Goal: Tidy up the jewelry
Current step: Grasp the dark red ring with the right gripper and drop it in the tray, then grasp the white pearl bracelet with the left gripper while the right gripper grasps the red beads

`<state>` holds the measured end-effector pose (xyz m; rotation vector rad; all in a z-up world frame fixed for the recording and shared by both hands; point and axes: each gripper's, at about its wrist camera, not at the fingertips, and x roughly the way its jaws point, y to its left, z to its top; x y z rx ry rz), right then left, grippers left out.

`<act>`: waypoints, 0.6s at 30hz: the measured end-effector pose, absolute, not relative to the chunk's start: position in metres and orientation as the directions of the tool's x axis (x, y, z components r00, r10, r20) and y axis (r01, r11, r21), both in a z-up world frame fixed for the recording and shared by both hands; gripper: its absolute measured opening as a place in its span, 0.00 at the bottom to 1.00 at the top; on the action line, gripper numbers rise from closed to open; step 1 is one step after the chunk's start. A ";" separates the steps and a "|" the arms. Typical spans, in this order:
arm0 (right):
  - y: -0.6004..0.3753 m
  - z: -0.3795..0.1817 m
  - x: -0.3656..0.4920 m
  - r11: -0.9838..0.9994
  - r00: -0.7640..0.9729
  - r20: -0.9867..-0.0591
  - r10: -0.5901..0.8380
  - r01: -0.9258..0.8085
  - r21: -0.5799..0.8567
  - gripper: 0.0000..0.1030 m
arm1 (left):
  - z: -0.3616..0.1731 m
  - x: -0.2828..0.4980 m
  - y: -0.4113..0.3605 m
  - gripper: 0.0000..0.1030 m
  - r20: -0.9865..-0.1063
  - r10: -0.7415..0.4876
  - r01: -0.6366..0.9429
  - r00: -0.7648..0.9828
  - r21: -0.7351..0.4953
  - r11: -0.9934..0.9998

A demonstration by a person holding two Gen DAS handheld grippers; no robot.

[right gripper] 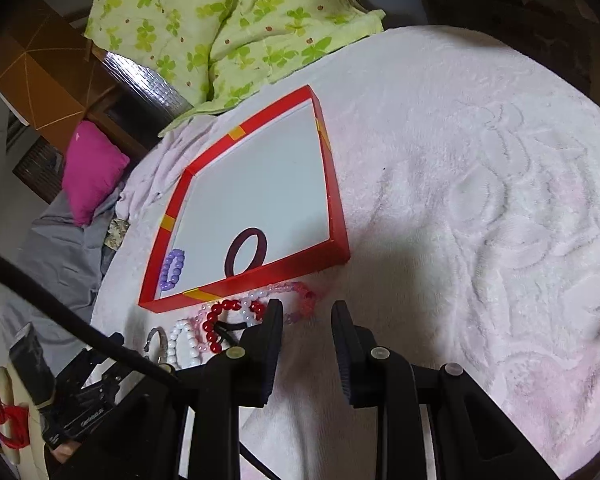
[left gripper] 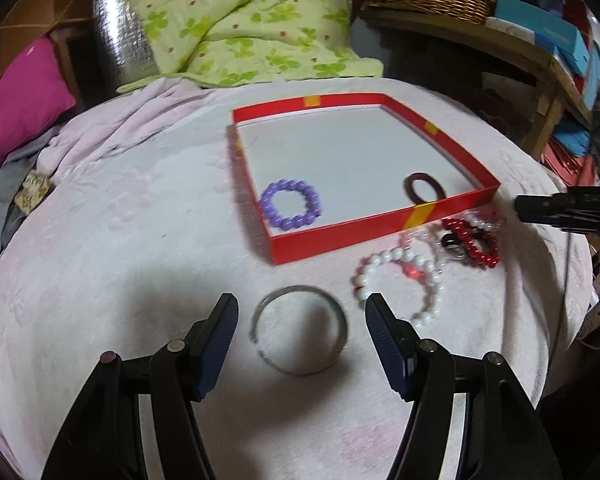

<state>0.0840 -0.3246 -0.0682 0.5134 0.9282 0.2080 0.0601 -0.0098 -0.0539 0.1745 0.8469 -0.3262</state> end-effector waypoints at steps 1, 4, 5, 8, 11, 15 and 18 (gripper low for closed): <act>-0.323 -0.069 0.086 0.864 0.588 -0.714 0.379 0.051 0.500 0.26 | -0.054 0.060 -0.012 0.65 -0.758 -0.218 0.356 0.615 0.021 0.934; -0.314 -0.077 0.097 0.883 0.582 -0.738 0.343 0.070 0.465 0.26 | -0.057 0.062 -0.018 0.65 -0.764 -0.227 0.369 0.604 0.016 0.929; -0.312 -0.080 0.101 0.885 0.574 -0.745 0.339 0.073 0.460 0.26 | -0.058 0.063 -0.019 0.65 -0.767 -0.226 0.372 0.600 0.017 0.928; -0.295 -0.084 0.109 0.923 0.554 -0.781 0.288 0.058 0.381 0.28 | -0.060 0.063 -0.023 0.65 -0.772 -0.231 0.382 0.593 0.017 0.924; -0.282 -0.082 0.107 0.964 0.560 -0.804 0.199 0.036 0.264 0.14 | -0.058 0.061 -0.028 0.65 -0.767 -0.244 0.395 0.593 0.013 0.919; -0.286 -0.080 0.100 0.974 0.565 -0.807 0.173 0.026 0.227 0.09 | -0.053 0.058 -0.037 0.65 -0.751 -0.283 0.423 0.596 -0.006 0.906; -0.294 -0.078 0.093 0.976 0.573 -0.804 0.156 0.033 0.213 0.08 | -0.048 0.054 -0.047 0.65 -0.730 -0.332 0.461 0.597 -0.027 0.887</act>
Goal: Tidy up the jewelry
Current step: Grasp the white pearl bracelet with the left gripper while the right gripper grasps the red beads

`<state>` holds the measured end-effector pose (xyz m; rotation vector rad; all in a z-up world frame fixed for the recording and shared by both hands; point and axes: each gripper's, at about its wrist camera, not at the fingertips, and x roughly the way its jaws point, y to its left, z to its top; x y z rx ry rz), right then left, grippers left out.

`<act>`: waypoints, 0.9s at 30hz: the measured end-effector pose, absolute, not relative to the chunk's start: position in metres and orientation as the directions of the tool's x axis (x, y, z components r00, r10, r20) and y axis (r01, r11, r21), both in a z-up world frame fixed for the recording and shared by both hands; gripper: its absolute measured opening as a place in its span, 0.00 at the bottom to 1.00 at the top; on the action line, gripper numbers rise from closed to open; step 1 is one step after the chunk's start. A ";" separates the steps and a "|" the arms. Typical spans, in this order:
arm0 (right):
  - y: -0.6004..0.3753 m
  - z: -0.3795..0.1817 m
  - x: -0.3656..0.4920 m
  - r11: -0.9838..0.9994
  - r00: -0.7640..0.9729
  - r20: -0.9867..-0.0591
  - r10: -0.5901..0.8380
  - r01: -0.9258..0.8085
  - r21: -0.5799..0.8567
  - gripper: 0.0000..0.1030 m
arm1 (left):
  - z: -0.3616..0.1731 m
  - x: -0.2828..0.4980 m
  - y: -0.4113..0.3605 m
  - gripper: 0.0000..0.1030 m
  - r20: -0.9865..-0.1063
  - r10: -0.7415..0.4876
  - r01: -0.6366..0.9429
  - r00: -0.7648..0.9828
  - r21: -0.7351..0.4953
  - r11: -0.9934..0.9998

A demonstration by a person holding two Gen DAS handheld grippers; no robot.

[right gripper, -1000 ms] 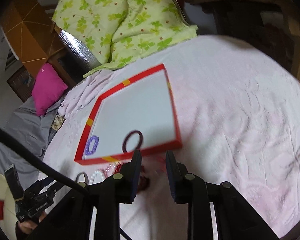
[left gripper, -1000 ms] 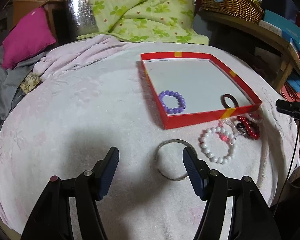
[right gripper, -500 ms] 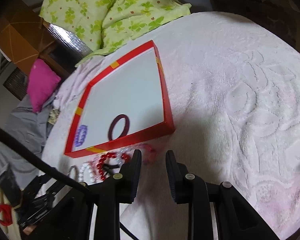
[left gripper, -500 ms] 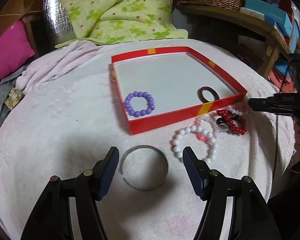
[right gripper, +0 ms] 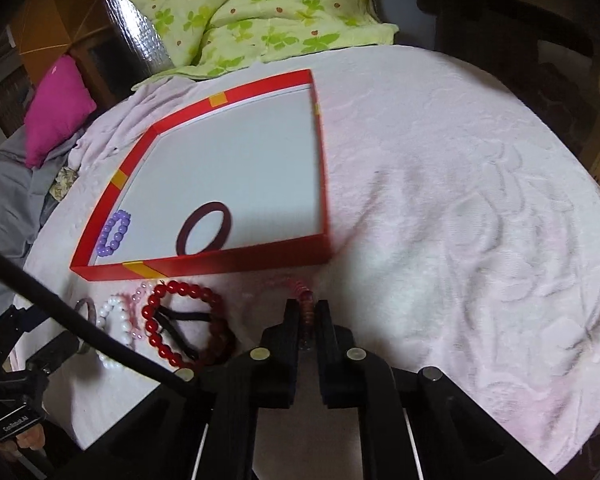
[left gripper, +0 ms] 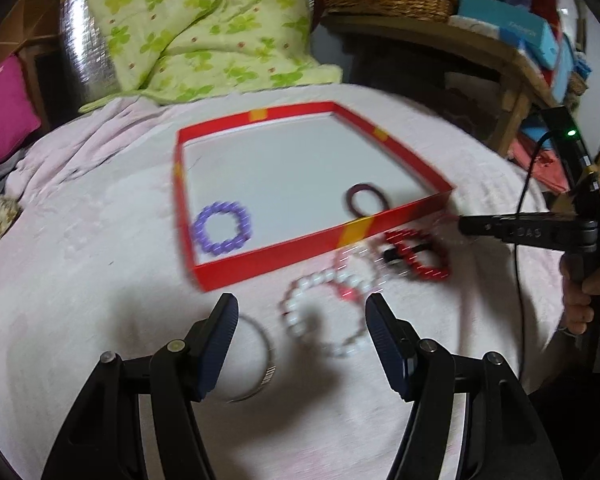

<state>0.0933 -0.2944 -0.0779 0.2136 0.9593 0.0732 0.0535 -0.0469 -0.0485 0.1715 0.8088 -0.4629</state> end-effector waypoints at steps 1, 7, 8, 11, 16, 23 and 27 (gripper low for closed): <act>-0.298 -0.077 0.091 0.977 0.576 -0.803 0.150 0.040 0.211 0.08 | -0.047 0.052 -0.052 0.65 -0.721 -0.355 0.480 0.594 -0.036 0.876; -0.324 -0.079 0.084 0.978 0.573 -0.814 0.097 0.095 0.184 0.08 | -0.051 0.050 -0.075 0.65 -0.732 -0.366 0.533 0.575 -0.005 0.846; -0.328 -0.078 0.082 0.978 0.575 -0.814 0.089 0.103 0.180 0.08 | -0.053 0.051 -0.074 0.65 -0.739 -0.361 0.530 0.569 -0.006 0.848; -0.340 -0.079 0.079 0.972 0.572 -0.814 0.100 0.120 0.204 0.08 | -0.061 0.056 -0.067 0.65 -0.764 -0.340 0.505 0.549 -0.022 0.863; -0.343 -0.064 0.072 0.957 0.619 -0.771 0.148 0.108 0.270 0.18 | -0.068 0.058 -0.056 0.65 -0.784 -0.284 0.479 0.552 0.020 0.878; -0.314 -0.052 0.070 0.938 0.645 -0.708 0.289 -0.044 0.343 0.33 | -0.068 0.058 -0.030 0.65 -0.788 -0.247 0.447 0.563 0.039 0.894; -0.283 -0.058 0.077 0.947 0.611 -0.734 0.296 -0.086 0.311 0.33 | -0.065 0.055 -0.022 0.65 -0.783 -0.282 0.456 0.554 0.002 0.890</act>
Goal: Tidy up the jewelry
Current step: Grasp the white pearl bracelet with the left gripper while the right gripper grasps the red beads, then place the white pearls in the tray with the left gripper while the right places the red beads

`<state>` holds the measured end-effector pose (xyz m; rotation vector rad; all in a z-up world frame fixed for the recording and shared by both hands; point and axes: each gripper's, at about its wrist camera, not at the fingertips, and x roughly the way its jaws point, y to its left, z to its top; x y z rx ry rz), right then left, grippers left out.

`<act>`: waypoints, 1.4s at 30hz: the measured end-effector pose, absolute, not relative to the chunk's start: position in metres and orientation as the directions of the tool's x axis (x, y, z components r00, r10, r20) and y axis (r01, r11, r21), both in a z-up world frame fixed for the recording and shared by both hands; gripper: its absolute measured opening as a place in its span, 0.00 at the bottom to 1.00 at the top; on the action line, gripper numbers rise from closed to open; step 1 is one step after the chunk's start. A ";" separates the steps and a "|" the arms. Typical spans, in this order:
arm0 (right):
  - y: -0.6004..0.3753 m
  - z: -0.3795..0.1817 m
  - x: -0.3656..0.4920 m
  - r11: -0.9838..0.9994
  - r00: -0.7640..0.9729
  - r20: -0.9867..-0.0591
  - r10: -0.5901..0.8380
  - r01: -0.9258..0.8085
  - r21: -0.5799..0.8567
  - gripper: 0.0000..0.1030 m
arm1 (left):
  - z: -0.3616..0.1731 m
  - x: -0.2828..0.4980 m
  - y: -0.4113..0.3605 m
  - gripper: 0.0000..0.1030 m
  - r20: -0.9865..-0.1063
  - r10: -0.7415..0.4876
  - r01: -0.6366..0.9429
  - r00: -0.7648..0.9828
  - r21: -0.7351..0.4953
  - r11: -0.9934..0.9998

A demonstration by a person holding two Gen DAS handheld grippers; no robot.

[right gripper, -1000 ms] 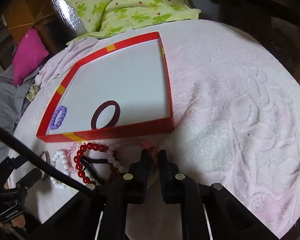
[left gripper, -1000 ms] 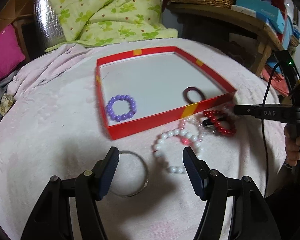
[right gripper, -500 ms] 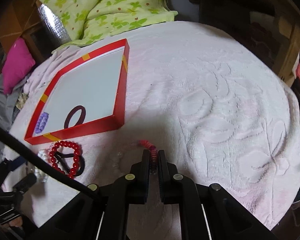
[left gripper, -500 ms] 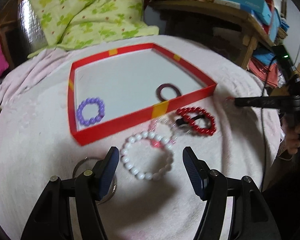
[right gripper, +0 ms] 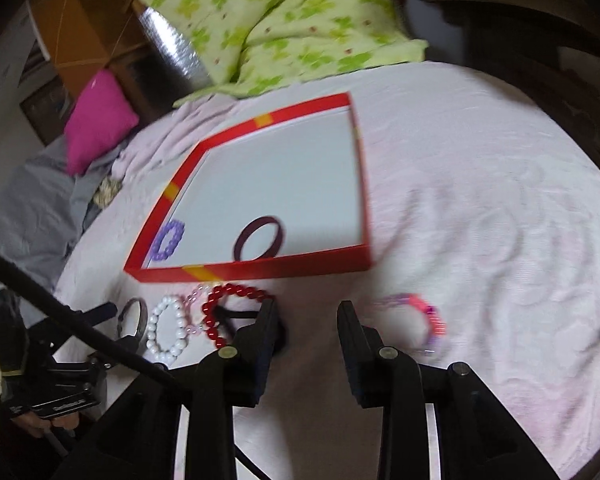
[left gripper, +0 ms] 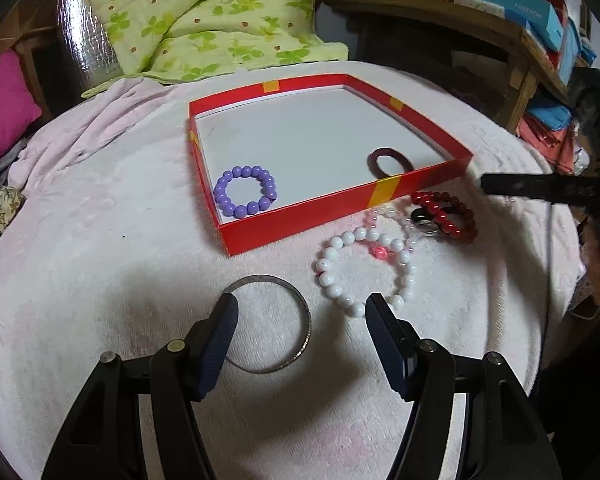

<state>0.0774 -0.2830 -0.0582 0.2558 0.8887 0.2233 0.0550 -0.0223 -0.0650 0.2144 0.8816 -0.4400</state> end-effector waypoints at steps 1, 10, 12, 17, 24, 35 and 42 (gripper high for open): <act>-0.278 -0.060 0.078 0.949 0.604 -0.741 0.293 -0.087 0.304 0.33 | -0.064 0.054 -0.022 0.65 -0.780 -0.295 0.462 0.551 -0.009 0.887; -0.254 -0.082 0.094 0.972 0.570 -0.790 0.228 -0.083 0.221 0.10 | -0.063 0.059 -0.038 0.62 -0.770 -0.357 0.497 0.530 -0.060 0.866; -0.256 -0.080 0.094 0.975 0.582 -0.785 0.212 -0.077 0.207 0.10 | -0.065 0.063 -0.042 0.59 -0.769 -0.353 0.506 0.533 -0.044 0.861; -0.275 -0.079 0.091 0.970 0.589 -0.778 0.218 -0.043 0.239 0.10 | -0.077 0.082 -0.048 0.44 -0.786 -0.333 0.502 0.521 -0.034 0.864; -0.295 -0.073 0.085 0.956 0.603 -0.760 0.241 -0.011 0.295 0.10 | -0.086 0.082 -0.058 0.18 -0.793 -0.360 0.576 0.491 -0.014 0.817; -0.299 -0.059 0.080 0.941 0.634 -0.722 0.277 -0.026 0.338 0.10 | -0.076 0.055 -0.052 0.10 -0.781 -0.403 0.623 0.477 -0.023 0.782; -0.290 -0.037 0.075 0.911 0.676 -0.646 0.355 -0.094 0.403 0.10 | -0.050 0.048 -0.036 0.09 -0.734 -0.448 0.602 0.510 -0.068 0.796</act>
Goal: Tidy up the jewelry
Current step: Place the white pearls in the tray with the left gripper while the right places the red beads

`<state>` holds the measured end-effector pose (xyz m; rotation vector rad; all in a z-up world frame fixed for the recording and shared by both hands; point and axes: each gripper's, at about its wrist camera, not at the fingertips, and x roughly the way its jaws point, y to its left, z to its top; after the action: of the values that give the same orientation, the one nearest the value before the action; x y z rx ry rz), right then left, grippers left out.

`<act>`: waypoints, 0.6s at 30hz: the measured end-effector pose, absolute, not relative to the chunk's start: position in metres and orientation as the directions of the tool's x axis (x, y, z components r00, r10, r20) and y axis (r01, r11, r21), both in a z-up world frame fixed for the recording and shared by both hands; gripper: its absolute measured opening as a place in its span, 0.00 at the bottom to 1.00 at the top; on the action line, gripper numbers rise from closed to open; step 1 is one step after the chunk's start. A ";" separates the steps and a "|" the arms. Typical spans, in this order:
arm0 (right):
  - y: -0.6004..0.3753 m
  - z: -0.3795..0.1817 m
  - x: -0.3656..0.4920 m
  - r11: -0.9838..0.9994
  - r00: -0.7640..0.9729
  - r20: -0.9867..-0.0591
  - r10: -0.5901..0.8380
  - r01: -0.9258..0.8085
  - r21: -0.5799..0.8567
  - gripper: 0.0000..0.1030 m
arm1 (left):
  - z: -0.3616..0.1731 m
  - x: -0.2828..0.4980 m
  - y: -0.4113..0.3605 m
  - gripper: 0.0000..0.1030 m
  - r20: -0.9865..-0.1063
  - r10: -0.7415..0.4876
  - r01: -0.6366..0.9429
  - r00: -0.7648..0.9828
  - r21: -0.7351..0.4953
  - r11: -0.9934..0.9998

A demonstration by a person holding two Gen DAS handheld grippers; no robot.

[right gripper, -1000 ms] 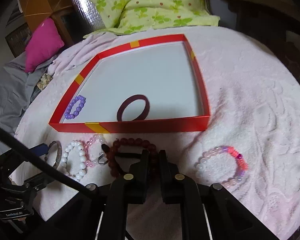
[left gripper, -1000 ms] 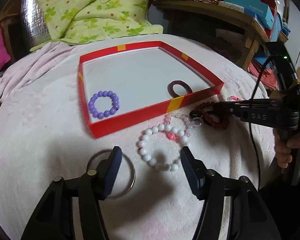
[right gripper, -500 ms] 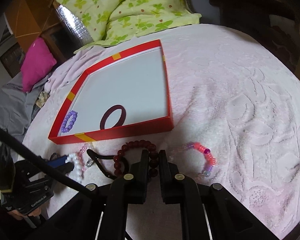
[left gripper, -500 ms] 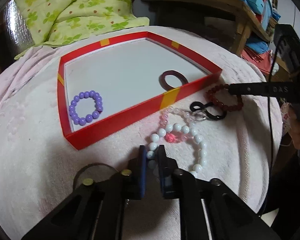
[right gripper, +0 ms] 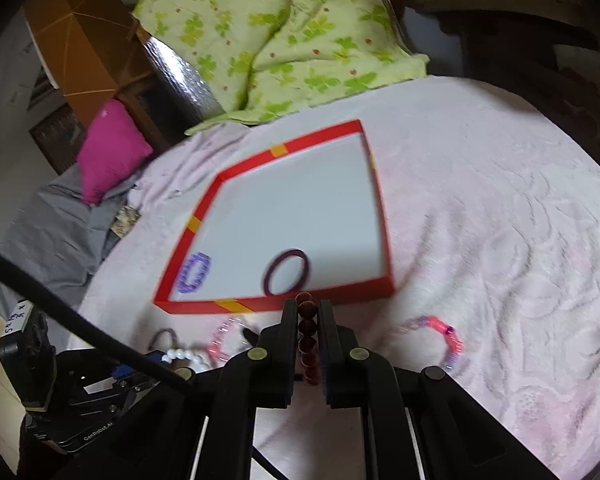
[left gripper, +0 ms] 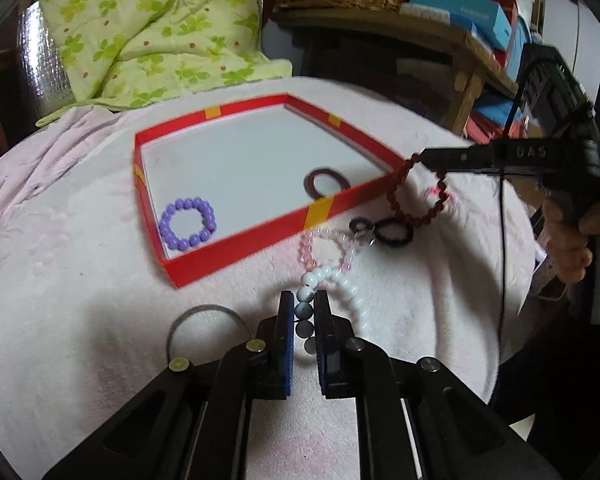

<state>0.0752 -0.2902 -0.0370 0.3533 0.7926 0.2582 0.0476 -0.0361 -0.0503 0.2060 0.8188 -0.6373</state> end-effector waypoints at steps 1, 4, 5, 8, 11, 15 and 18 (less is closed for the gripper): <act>-0.287 -0.034 0.075 0.909 0.681 -0.638 0.361 -0.102 0.405 0.10 | -0.045 0.045 -0.035 0.09 -0.723 -0.458 0.603 0.516 -0.073 0.794; -0.278 -0.026 0.072 0.905 0.698 -0.610 0.375 -0.132 0.405 0.10 | -0.034 0.041 -0.035 0.09 -0.701 -0.480 0.616 0.528 -0.073 0.784; -0.276 -0.024 0.072 0.903 0.705 -0.598 0.380 -0.142 0.407 0.10 | -0.030 0.041 -0.036 0.09 -0.694 -0.485 0.619 0.532 -0.073 0.782; -0.271 -0.018 0.073 0.895 0.723 -0.567 0.394 -0.161 0.416 0.10 | -0.017 0.043 -0.035 0.09 -0.669 -0.516 0.622 0.536 -0.100 0.776; -0.267 -0.012 0.080 0.886 0.736 -0.543 0.404 -0.168 0.432 0.10 | -0.004 0.052 -0.037 0.09 -0.646 -0.529 0.616 0.551 -0.113 0.779; -0.260 -0.009 0.101 0.880 0.739 -0.536 0.408 -0.162 0.446 0.10 | 0.005 0.078 -0.047 0.09 -0.647 -0.519 0.591 0.559 -0.128 0.796; -0.255 -0.010 0.126 0.879 0.735 -0.545 0.403 -0.146 0.453 0.10 | 0.005 0.101 -0.060 0.09 -0.665 -0.491 0.585 0.563 -0.099 0.805</act>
<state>0.1256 -0.2555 -0.0100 0.3999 0.6830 0.3103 0.1007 -0.0603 0.0051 0.1384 0.7378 -0.6352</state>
